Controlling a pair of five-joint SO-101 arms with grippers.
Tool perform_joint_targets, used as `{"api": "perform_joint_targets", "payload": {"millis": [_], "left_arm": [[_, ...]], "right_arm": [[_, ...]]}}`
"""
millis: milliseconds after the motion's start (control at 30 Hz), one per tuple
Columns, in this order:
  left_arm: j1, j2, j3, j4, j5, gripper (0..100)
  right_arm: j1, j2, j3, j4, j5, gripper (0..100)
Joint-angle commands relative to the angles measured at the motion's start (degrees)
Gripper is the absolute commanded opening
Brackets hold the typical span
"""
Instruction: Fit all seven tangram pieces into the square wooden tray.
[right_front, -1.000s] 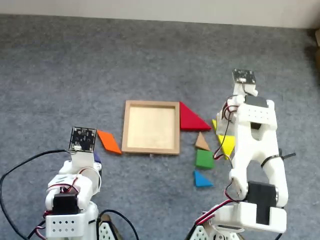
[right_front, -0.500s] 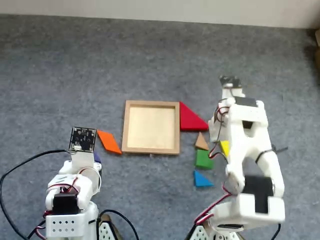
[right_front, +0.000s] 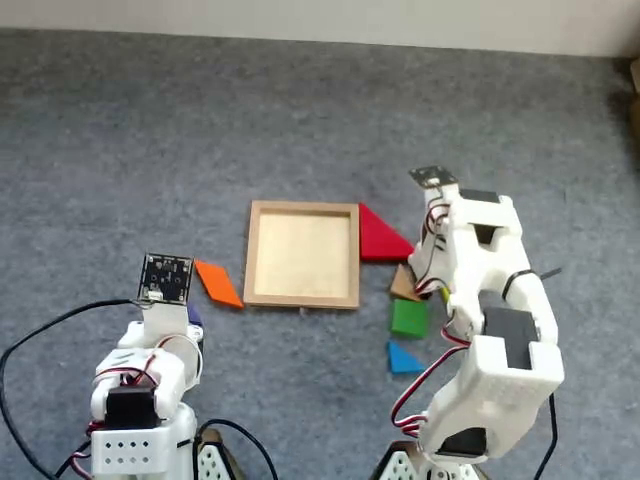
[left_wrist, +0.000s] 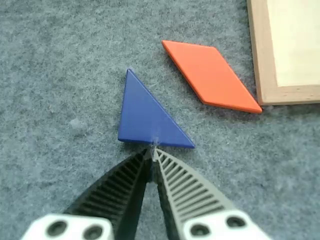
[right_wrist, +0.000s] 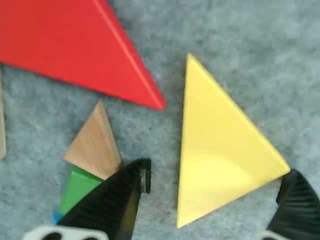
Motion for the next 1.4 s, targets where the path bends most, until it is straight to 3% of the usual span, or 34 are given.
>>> {"api": "perform_joint_targets", "payload": {"millis": [0, 200, 700, 1033, 1233, 1367], "left_arm": [[-0.48, -0.04, 1.19, 0.18, 0.53, 3], [-0.48, -0.04, 1.19, 0.18, 0.53, 3], [-0.48, -0.04, 1.19, 0.18, 0.53, 3], [-0.48, -0.04, 1.19, 0.18, 0.53, 3], [-0.48, -0.04, 1.19, 0.18, 0.53, 3], [-0.48, -0.04, 1.19, 0.18, 0.53, 3]], "right_arm": [[1.27, -0.22, -2.86, 0.13, 2.02, 37.7], [1.45, -0.22, -2.95, 0.04, 5.1, 28.1], [3.74, -0.31, -11.12, 0.57, 5.36, 27.8], [-0.31, -0.13, -11.56, 0.31, 5.54, 27.9], [-0.13, -0.04, -11.56, 0.13, 5.27, 37.8], [0.75, -0.04, -11.56, 0.13, 5.27, 38.9]]}}
